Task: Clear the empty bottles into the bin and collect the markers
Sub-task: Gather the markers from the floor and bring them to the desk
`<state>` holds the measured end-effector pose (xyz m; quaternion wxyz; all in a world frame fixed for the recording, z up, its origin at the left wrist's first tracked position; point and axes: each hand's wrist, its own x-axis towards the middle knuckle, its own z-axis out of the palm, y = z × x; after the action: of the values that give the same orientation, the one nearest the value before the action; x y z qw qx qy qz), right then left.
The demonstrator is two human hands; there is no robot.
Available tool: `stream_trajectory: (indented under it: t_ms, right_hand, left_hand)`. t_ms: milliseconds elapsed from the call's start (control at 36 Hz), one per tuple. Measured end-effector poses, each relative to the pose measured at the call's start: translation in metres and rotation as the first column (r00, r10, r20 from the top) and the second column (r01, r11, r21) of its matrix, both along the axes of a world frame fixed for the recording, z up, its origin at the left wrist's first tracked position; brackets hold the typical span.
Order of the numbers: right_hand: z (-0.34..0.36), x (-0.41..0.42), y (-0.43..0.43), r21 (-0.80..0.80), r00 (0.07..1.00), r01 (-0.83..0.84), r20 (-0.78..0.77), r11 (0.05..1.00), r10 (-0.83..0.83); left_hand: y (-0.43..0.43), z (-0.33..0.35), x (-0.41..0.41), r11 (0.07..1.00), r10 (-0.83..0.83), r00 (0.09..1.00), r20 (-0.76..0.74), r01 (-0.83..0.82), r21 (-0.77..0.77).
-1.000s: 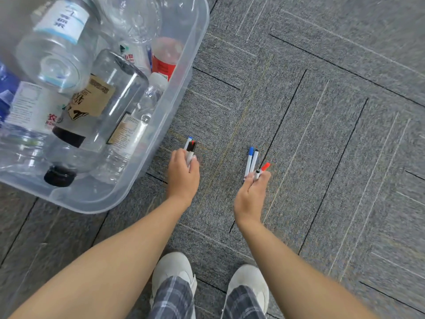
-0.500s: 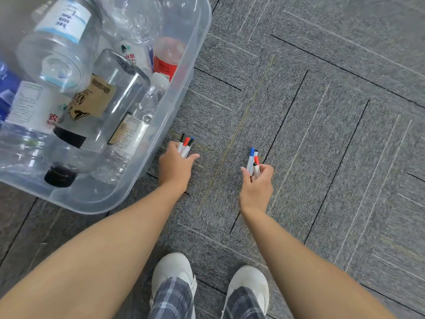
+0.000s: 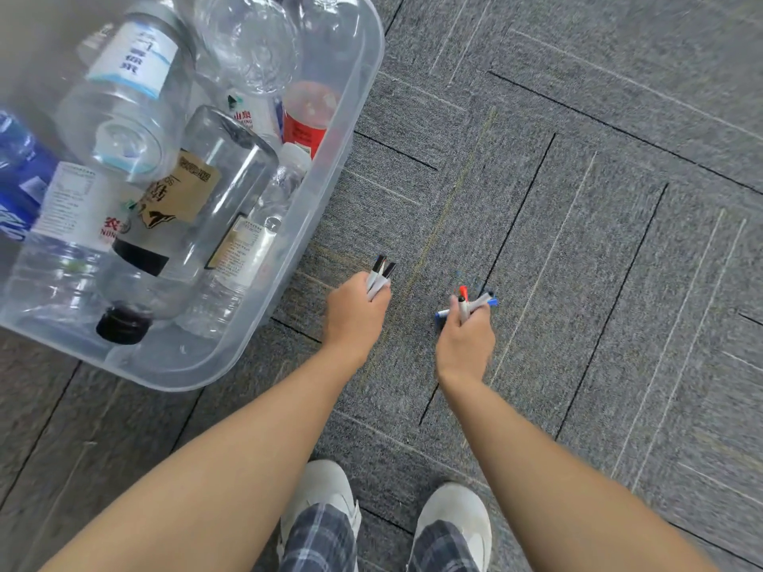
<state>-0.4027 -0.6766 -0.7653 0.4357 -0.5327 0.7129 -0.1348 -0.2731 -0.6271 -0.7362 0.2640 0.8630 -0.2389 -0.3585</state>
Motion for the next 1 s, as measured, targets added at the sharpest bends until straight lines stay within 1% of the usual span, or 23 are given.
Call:
stream_trajectory:
  t_ms: [56, 111, 167, 278, 306, 361, 472, 583, 667, 750, 861, 944, 1000]
  right_hand:
    - [0.004, 0.002, -0.003, -0.033, 0.993, 0.118, 0.031, 0.992, -0.117]
    - [0.009, 0.003, -0.005, -0.049, 0.981, 0.190, 0.039, 0.981, -0.188]
    - [0.013, 0.000, -0.004, -0.075, 0.980, 0.195, 0.055, 0.978, -0.191]
    - [0.016, -0.005, 0.004, -0.109, 0.978, 0.191, 0.105, 0.976, -0.180]
    - [0.018, -0.006, 0.006, -0.122, 0.980, 0.187, 0.095, 0.975, -0.176]
    - [0.017, -0.009, 0.008, -0.145, 0.986, 0.167, 0.051, 0.975, -0.161]
    - [0.010, -0.010, 0.007, -0.019, 0.962, 0.273, 0.027, 0.962, -0.272]
    - [0.011, -0.003, 0.000, 0.074, 0.966, 0.257, -0.045, 0.964, -0.254]
    - [0.009, 0.005, -0.010, 0.128, 0.953, 0.299, -0.092, 0.946, -0.289]
    - [0.007, 0.008, -0.016, 0.156, 0.944, 0.325, -0.108, 0.933, -0.311]
    - [0.007, 0.006, -0.014, 0.113, 0.957, 0.285, -0.093, 0.952, -0.276]
    - [0.005, 0.005, -0.008, 0.088, 0.971, 0.240, -0.018, 0.967, -0.239]
    - [0.005, 0.004, -0.004, 0.064, 0.971, 0.226, 0.063, 0.972, -0.230]
  left_hand:
    - [-0.001, 0.001, -0.004, 0.998, 0.056, 0.997, -0.062, -0.056, -0.004]
    - [0.000, -0.001, -0.007, 0.993, 0.110, 0.987, -0.120, -0.114, -0.026]
    - [0.001, -0.004, -0.008, 0.991, 0.117, 0.983, -0.139, -0.125, -0.048]
    - [0.002, -0.007, -0.015, 0.976, 0.140, 0.940, -0.310, -0.183, -0.115]
    - [0.002, -0.007, -0.017, 0.976, 0.133, 0.944, -0.302, -0.177, -0.124]
    - [0.002, -0.006, -0.020, 0.980, 0.111, 0.966, -0.236, -0.145, -0.133]
    - [0.006, -0.004, -0.025, 0.980, 0.117, 0.979, -0.167, -0.141, -0.138]
    - [0.009, -0.004, -0.028, 0.979, 0.142, 0.976, -0.163, -0.164, -0.125]
    - [0.012, -0.006, -0.029, 0.974, 0.174, 0.967, -0.184, -0.196, -0.113]
    - [0.013, -0.007, -0.029, 0.971, 0.184, 0.963, -0.200, -0.209, -0.116]
    - [0.013, -0.007, -0.029, 0.965, 0.202, 0.953, -0.224, -0.233, -0.119]
    - [0.013, -0.006, -0.029, 0.963, 0.218, 0.946, -0.238, -0.248, -0.105]
    - [0.011, -0.005, -0.030, 0.962, 0.223, 0.944, -0.241, -0.254, -0.104]
